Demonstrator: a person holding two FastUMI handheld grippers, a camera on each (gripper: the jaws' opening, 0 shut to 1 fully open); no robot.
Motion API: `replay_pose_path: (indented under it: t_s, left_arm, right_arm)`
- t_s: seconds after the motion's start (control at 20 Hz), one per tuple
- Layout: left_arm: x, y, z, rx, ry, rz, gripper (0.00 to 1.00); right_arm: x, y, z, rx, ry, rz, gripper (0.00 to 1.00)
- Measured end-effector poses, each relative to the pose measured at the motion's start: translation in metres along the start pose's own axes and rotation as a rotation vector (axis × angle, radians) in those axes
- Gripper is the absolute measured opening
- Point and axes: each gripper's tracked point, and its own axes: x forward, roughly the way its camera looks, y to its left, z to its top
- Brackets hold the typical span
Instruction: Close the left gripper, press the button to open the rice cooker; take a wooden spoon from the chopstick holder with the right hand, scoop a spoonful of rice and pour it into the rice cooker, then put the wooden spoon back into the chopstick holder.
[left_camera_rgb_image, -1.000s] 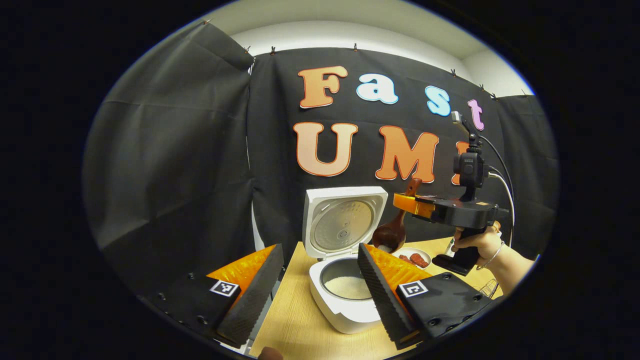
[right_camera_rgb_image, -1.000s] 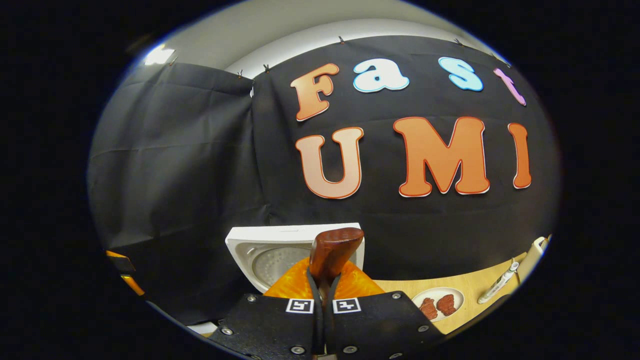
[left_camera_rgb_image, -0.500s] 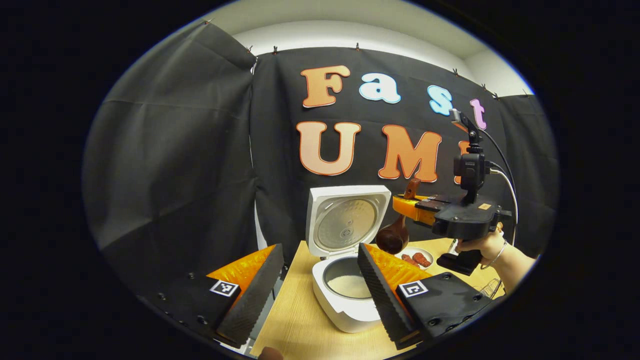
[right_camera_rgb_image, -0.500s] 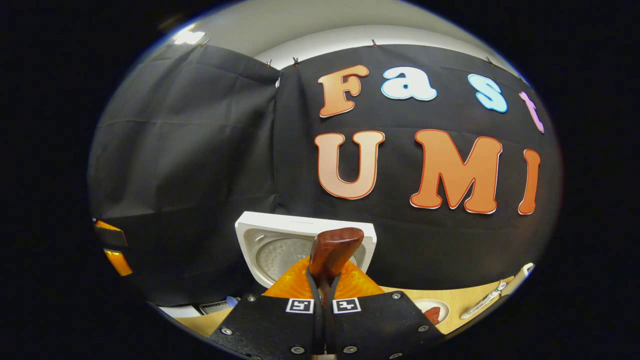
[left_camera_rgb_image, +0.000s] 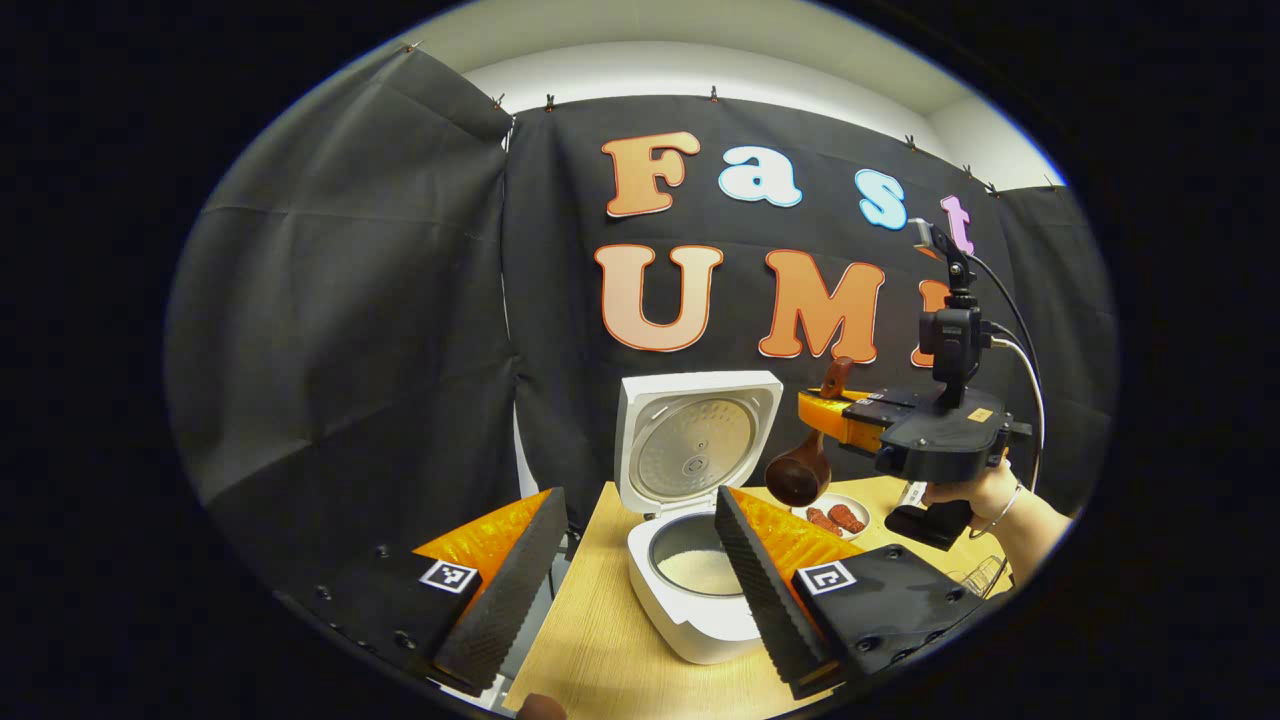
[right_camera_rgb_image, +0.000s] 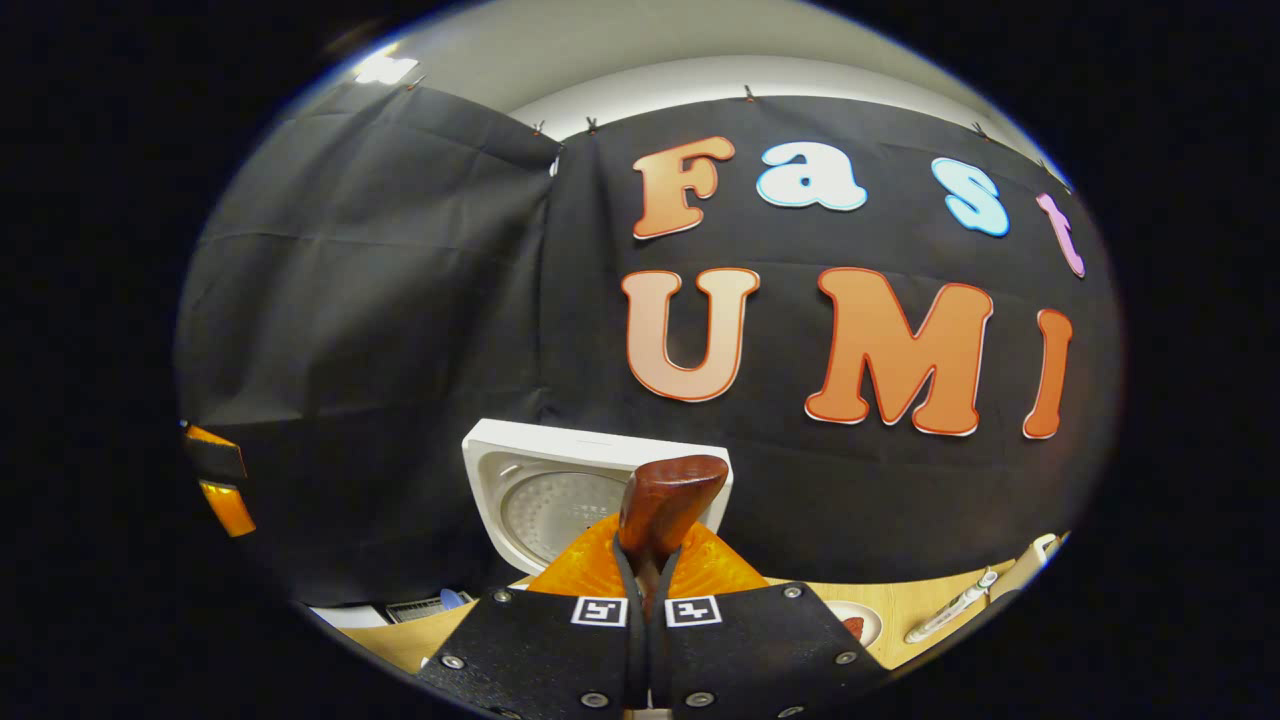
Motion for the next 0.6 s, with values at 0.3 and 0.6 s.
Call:
replay_pose_path:
  t_s: [0.3, 0.6]
  left_arm:
    - [-0.001, -0.008, 0.009, 0.004, -0.021, -0.011, 1.00]
    - [0.002, -0.003, 0.027, -0.012, -0.057, 0.019, 1.00]
  right_arm:
    - [-0.038, -0.067, 0.018, 0.203, -0.016, -0.080, 0.00]
    - [-0.116, -0.161, 0.016, 0.282, -0.025, -0.227, 0.00]
